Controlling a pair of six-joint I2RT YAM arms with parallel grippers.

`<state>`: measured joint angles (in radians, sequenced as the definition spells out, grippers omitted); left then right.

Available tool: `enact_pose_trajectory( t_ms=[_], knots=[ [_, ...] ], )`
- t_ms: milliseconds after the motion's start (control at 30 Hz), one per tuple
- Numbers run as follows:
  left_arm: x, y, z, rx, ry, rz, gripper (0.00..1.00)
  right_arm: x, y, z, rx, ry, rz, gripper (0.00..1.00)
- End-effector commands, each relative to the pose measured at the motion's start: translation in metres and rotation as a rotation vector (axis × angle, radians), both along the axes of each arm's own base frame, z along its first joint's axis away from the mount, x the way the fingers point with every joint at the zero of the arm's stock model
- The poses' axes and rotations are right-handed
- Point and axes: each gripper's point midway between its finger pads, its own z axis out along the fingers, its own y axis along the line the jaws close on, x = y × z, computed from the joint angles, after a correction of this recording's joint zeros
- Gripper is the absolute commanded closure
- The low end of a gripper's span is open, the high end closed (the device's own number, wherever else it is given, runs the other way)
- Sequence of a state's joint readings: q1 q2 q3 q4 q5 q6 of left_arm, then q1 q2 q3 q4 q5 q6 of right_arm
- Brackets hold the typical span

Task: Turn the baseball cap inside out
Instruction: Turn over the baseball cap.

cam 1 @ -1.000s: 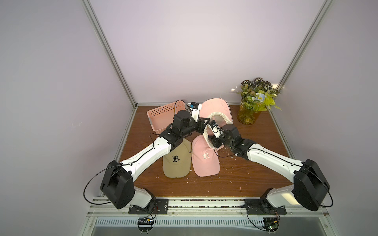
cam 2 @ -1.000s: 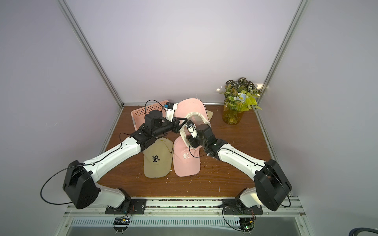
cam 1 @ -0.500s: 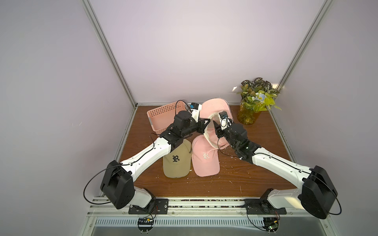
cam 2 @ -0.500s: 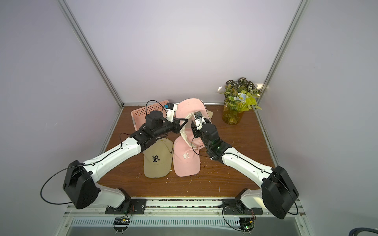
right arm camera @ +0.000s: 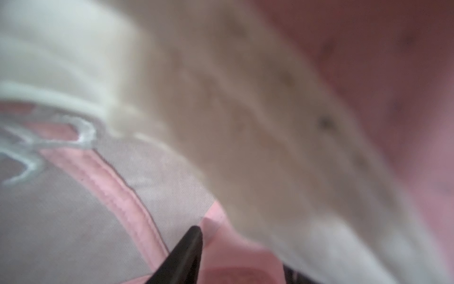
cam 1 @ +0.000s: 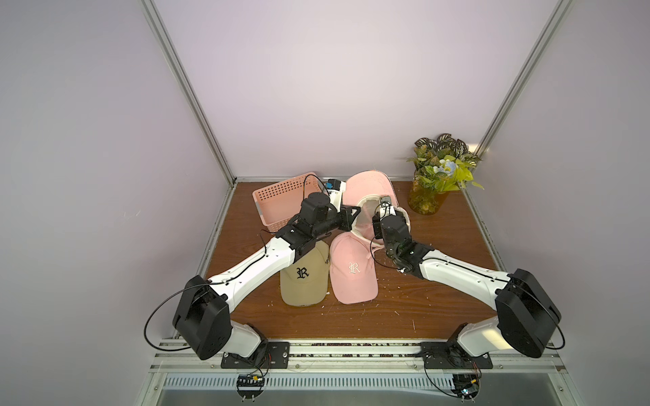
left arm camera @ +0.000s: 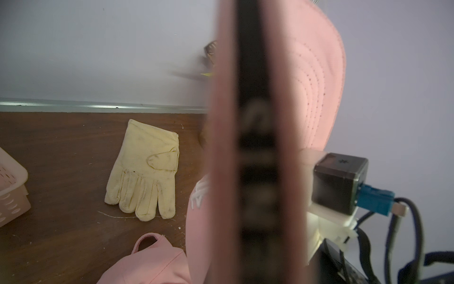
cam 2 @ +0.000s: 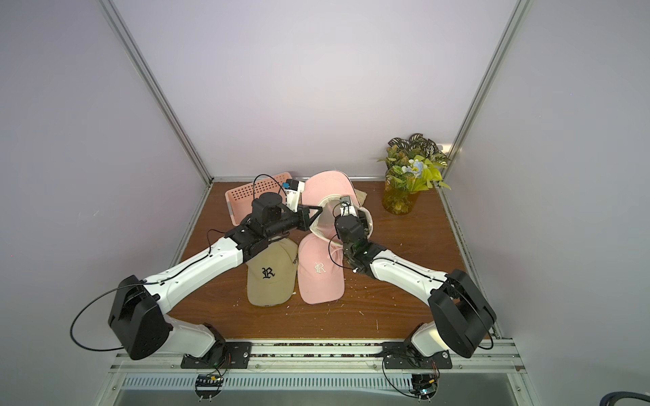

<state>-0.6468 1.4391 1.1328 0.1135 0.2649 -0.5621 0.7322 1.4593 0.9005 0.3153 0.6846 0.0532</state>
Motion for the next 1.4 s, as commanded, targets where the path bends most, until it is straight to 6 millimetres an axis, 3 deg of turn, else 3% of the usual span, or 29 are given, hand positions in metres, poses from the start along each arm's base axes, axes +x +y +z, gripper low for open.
enact_pose_trajectory(
  t_ms=[0,233,467,533,767,933,1067,1133,1200,1367],
  knots=[
    [-0.003,-0.003,0.018,-0.026,-0.054,-0.015,1.0,-0.008,0.008,0.015,0.061,-0.013,0.096,0.44],
    [0.0,-0.008,0.017,-0.023,-0.067,-0.036,1.0,-0.037,0.059,-0.001,0.052,0.093,0.455,0.44],
    [-0.002,-0.011,0.025,-0.043,-0.085,-0.055,1.0,-0.05,0.075,-0.033,-0.017,0.229,0.574,0.44],
    [-0.002,-0.011,0.027,-0.043,-0.094,-0.054,1.0,-0.049,0.075,-0.032,-0.016,0.231,0.571,0.44],
    [0.006,-0.002,0.025,-0.008,-0.128,0.009,1.0,-0.051,0.063,0.022,0.12,0.088,0.514,0.37],
    [0.012,0.007,0.031,0.008,-0.199,0.063,0.99,-0.063,0.052,0.062,0.18,0.002,0.523,0.31],
    [0.017,0.014,0.035,0.018,-0.255,0.106,0.98,-0.071,0.033,0.099,0.276,-0.082,0.516,0.26],
    [0.02,0.018,0.036,0.021,-0.281,0.123,0.98,-0.072,0.024,0.112,0.334,-0.103,0.521,0.25],
    [0.021,0.022,0.039,0.009,-0.32,0.131,0.99,-0.068,0.012,0.12,0.417,-0.093,0.487,0.19],
    [0.008,0.039,0.058,-0.061,-0.55,0.152,1.0,-0.067,0.003,0.142,0.659,-0.028,0.528,0.21]
  ],
)
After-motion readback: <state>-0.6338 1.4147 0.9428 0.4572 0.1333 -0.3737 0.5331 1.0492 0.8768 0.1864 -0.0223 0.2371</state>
